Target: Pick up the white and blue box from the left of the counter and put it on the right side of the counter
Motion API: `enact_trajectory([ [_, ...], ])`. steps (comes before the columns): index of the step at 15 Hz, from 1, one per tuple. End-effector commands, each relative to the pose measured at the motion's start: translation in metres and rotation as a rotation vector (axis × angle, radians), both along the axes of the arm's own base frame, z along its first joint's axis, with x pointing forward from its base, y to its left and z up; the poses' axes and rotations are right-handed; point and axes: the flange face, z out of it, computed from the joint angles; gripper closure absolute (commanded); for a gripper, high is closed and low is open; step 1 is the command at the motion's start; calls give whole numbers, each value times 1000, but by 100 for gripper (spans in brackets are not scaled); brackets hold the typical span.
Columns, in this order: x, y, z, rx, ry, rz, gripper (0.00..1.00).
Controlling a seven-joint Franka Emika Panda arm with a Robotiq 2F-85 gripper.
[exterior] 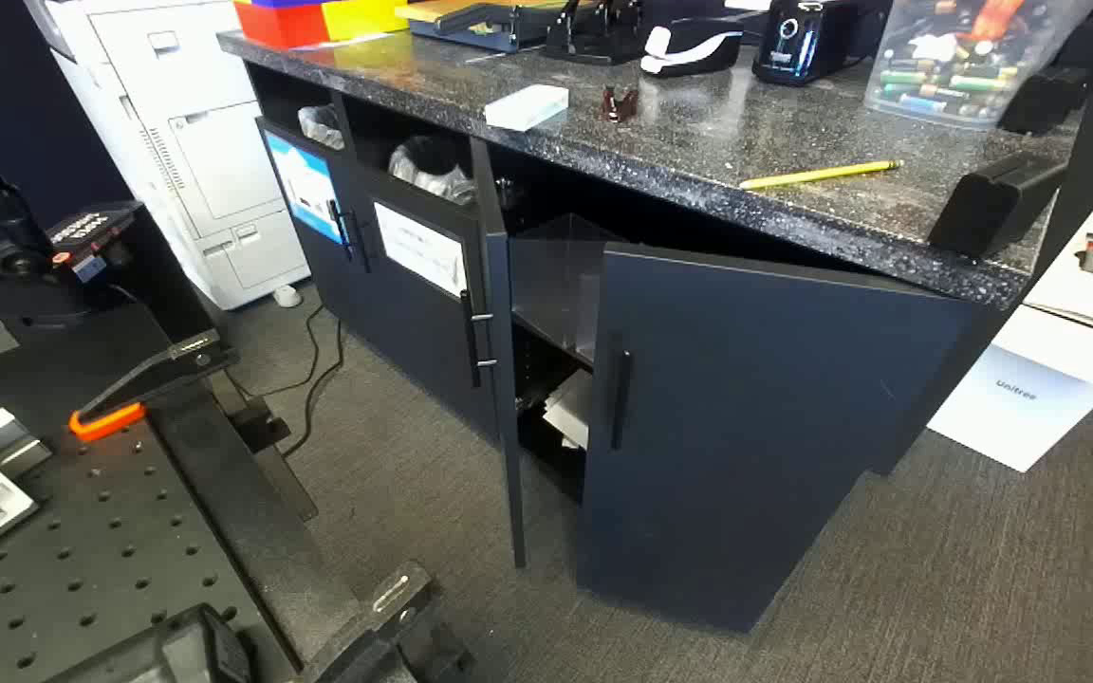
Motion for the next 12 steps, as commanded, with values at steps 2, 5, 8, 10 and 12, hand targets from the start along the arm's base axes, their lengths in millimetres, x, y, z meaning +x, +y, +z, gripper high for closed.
enact_trajectory([
  [2,0,0,1,0,-2,0,0],
  [5,1,0,2,0,-3,0,0],
  [8,1,0,2,0,-3,0,0],
  [10,26,2,-15,11,19,14,0],
  [12,65,1,-40,17,27,44,0],
])
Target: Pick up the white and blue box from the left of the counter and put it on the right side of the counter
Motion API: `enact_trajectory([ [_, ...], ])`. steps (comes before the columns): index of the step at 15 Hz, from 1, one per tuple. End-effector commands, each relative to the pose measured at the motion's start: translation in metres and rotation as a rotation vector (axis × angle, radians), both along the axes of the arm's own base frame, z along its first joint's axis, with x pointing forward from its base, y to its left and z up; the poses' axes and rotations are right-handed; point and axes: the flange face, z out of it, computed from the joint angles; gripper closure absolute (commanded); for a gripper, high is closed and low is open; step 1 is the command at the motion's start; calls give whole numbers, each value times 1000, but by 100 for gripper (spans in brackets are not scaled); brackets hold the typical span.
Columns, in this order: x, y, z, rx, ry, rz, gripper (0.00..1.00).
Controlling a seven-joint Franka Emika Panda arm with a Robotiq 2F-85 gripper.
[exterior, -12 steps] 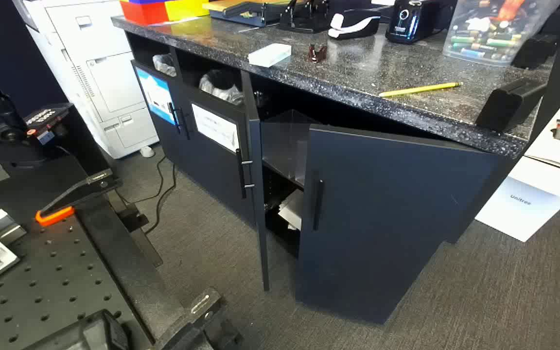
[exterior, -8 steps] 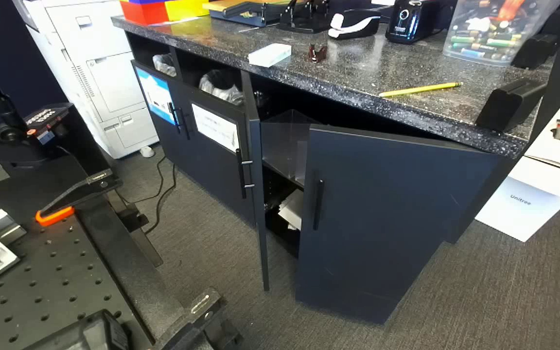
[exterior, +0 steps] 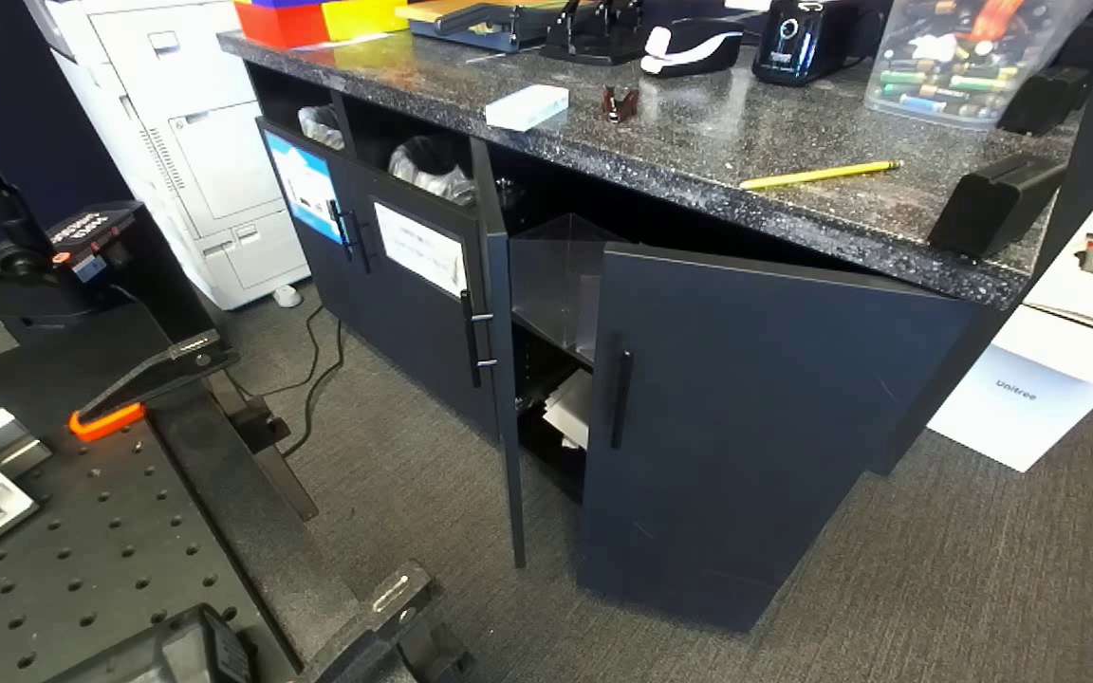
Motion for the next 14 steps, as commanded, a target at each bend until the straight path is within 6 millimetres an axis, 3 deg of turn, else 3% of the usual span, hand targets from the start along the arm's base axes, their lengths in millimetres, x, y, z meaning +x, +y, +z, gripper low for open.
enact_trajectory([
  [1,66,-1,-36,19,29,51,0],
  [9,207,11,-120,-68,56,147,0],
  [14,278,35,-176,-136,62,129,0],
])
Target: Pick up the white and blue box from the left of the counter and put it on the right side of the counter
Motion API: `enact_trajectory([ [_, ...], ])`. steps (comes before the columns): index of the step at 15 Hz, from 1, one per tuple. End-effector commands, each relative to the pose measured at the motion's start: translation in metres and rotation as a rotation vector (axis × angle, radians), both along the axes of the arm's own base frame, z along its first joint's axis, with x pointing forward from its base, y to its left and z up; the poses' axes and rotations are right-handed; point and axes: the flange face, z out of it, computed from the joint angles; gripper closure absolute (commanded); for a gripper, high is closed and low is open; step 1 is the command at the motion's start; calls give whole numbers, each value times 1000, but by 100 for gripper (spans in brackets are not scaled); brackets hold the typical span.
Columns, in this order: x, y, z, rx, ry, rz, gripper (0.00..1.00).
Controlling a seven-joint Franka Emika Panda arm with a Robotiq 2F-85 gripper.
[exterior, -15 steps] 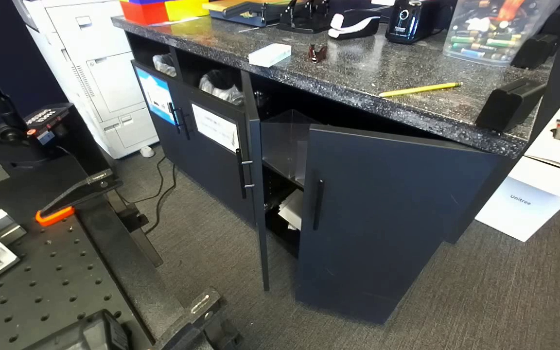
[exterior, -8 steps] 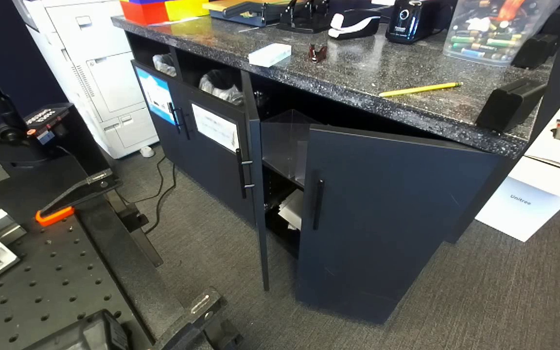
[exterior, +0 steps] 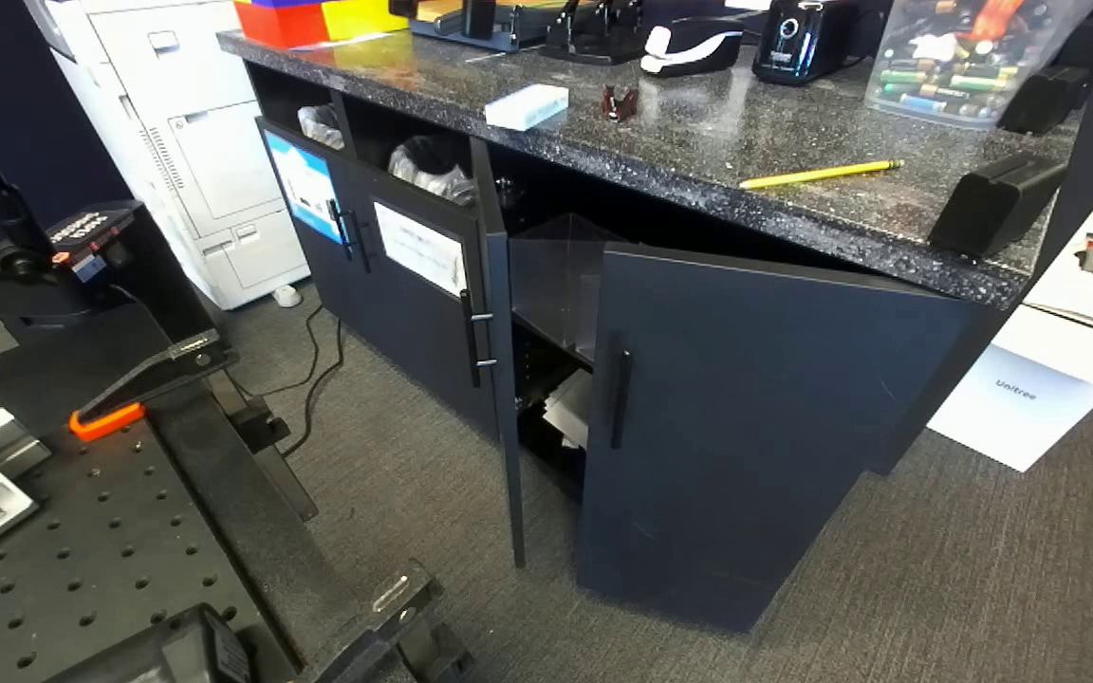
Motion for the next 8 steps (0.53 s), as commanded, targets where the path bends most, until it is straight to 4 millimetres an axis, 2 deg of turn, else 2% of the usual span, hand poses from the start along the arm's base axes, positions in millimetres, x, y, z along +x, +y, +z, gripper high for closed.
enact_trajectory([
  [1,56,27,-35,-39,-14,-41,0],
  [4,87,51,-63,-32,-36,-56,0],
  [8,120,86,-88,-35,-98,-59,0],
])
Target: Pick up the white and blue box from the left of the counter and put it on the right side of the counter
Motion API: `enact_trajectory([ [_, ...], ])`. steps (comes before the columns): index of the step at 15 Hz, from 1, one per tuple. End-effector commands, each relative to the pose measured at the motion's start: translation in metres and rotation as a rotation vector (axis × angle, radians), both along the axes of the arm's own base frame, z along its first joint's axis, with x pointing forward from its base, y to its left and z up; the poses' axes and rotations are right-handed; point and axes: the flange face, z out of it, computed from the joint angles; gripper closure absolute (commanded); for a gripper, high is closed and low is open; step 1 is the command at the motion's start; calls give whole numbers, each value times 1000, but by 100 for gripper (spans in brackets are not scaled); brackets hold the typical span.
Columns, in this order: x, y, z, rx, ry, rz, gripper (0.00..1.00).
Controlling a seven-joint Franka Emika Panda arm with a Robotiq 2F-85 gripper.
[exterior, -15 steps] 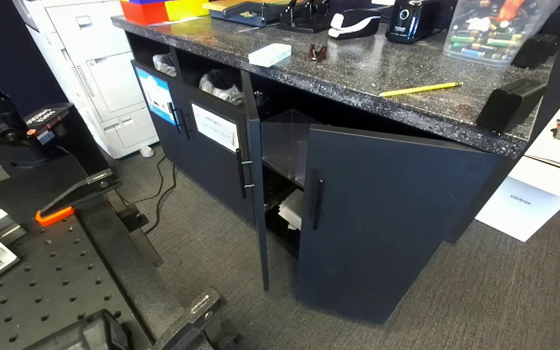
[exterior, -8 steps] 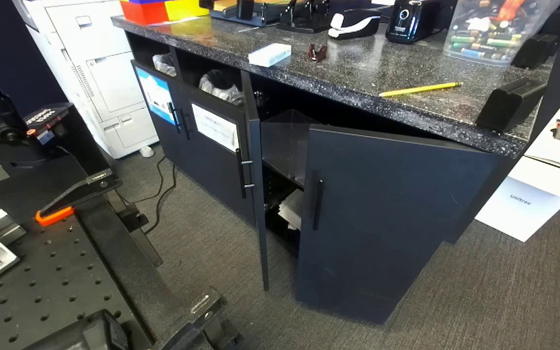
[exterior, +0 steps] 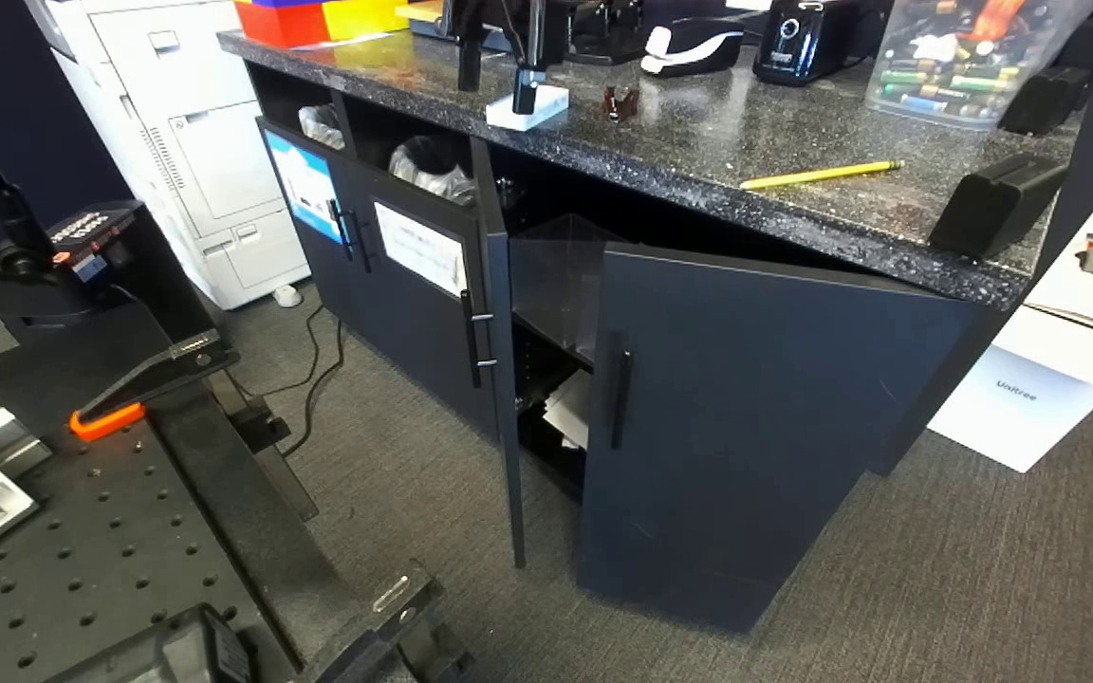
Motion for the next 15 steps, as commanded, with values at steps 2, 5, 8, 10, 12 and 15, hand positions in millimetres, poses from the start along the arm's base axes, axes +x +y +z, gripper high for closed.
enact_trajectory([
  [2,42,38,-21,-33,-89,-1,0],
  [5,55,58,-29,-28,-131,8,0],
  [8,65,76,-34,-25,-169,16,0],
  [10,69,83,-38,-33,-190,21,0],
  [12,72,89,-43,-46,-215,28,25],
  [15,74,95,-47,-85,-253,52,42],
])
